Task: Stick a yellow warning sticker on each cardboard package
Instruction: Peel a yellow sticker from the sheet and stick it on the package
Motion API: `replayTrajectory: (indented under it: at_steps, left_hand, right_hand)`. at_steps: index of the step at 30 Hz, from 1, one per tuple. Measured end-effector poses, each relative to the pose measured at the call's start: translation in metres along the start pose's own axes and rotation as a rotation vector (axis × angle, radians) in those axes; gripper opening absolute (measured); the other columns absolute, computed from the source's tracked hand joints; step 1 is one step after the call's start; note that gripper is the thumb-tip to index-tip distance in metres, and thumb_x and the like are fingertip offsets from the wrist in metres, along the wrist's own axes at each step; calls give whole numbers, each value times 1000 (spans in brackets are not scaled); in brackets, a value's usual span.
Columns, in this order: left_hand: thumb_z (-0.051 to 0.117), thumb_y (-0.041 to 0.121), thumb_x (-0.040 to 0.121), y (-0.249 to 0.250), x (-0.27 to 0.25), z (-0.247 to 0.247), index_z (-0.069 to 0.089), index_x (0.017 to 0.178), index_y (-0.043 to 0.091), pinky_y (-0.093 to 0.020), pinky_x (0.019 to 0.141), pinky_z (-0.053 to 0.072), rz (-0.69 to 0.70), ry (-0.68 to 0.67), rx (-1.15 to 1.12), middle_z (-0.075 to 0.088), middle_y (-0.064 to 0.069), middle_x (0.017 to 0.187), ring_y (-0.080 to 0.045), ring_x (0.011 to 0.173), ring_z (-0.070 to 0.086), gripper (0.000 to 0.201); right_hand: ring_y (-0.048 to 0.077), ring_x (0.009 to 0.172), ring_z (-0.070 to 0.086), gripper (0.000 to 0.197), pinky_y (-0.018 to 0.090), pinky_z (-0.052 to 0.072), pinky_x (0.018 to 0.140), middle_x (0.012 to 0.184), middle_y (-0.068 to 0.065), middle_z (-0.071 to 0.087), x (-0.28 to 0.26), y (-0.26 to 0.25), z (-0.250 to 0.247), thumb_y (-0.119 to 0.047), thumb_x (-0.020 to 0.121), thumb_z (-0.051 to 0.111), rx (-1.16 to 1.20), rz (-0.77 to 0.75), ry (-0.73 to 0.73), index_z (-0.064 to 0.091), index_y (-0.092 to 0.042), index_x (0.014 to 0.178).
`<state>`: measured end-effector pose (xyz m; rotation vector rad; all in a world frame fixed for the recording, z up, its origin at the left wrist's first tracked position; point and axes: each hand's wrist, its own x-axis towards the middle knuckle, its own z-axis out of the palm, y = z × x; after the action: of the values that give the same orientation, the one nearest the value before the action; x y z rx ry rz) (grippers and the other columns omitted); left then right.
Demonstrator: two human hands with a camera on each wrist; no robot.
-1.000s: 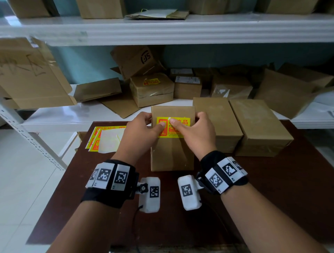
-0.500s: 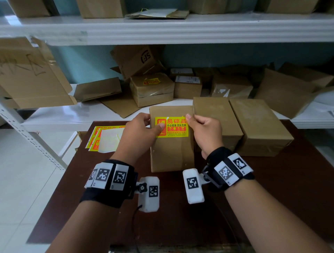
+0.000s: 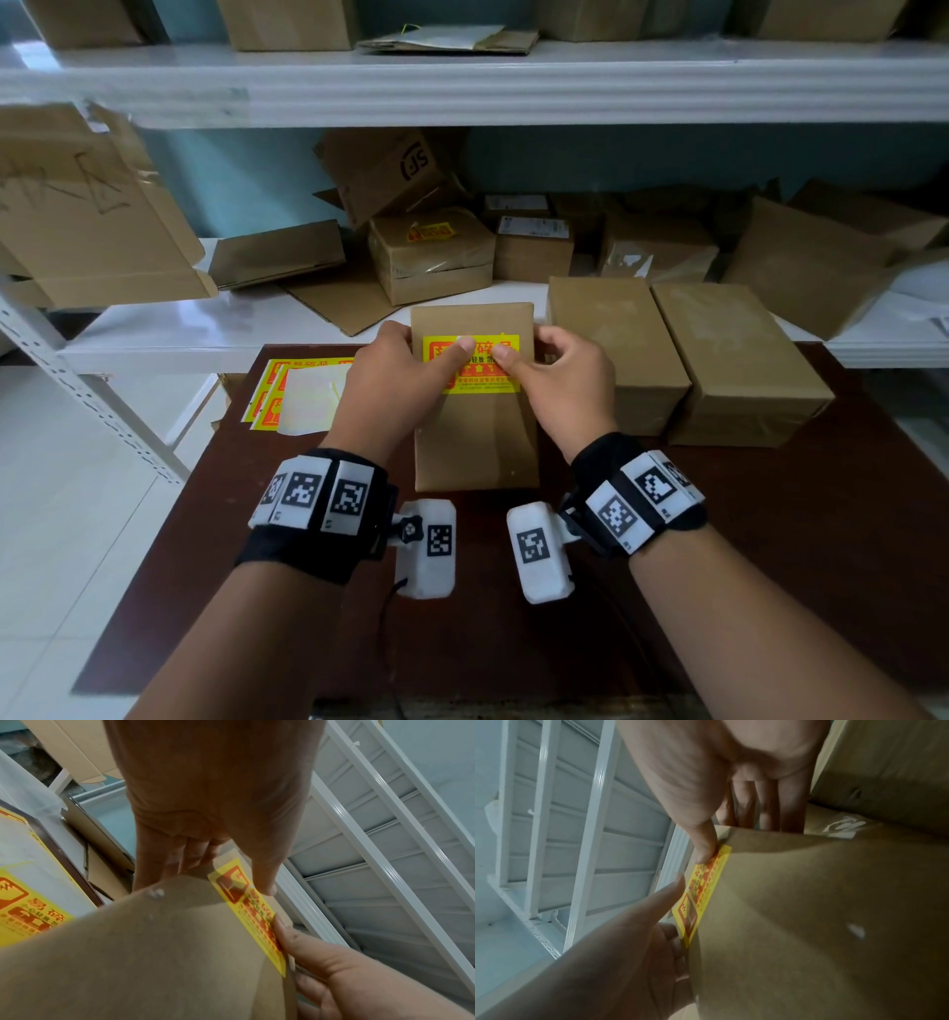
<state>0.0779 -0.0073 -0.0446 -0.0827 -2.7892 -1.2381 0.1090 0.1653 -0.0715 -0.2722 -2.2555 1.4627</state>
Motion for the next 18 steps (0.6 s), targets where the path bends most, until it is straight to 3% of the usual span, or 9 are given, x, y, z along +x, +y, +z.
replayTrajectory:
  at_steps: [3, 6, 12, 15, 18]
  left_hand:
    - [60, 73, 81, 2, 4, 1, 62, 107, 14, -34, 71, 48, -10, 40, 31, 67, -1, 94, -20, 90, 62, 64]
    - [58, 65, 87, 3, 4, 2, 63, 101, 13, -32, 69, 42, 11, 73, 24, 64, -1, 88, -20, 86, 60, 54]
    - [49, 46, 101, 2, 5, -1, 63, 100, 12, -35, 72, 44, 18, 57, -43, 62, -5, 92, -22, 85, 58, 36]
    - [41, 36, 105, -4, 7, -1, 66, 94, 11, -32, 70, 41, 35, 35, -69, 63, -4, 87, -22, 82, 57, 37]
    - [38, 46, 98, -7, 9, -2, 69, 87, 10, -49, 76, 57, 19, 8, -187, 69, -9, 83, -30, 86, 66, 49]
  right_hand:
    - [-9, 82, 69, 29, 20, 58, 80, 86, -17, 77, -2, 2, -1, -39, 82, 82, 52, 9, 9, 79, -26, 107]
    - [-4, 85, 72, 32, 30, 60, 86, 88, -14, 78, -1, 4, -1, -40, 81, 82, 75, 28, 14, 79, -24, 110]
    - [3, 94, 73, 45, 36, 59, 92, 98, -10, 79, 5, 13, 1, -45, 78, 83, 122, 65, 5, 78, -20, 116]
    - [3, 95, 73, 45, 36, 59, 93, 97, -12, 79, 6, 16, 2, -45, 77, 82, 133, 75, 11, 78, -22, 114]
    - [3, 95, 74, 50, 37, 58, 94, 95, -14, 79, 7, 18, 1, -50, 73, 81, 181, 93, 8, 78, -22, 113]
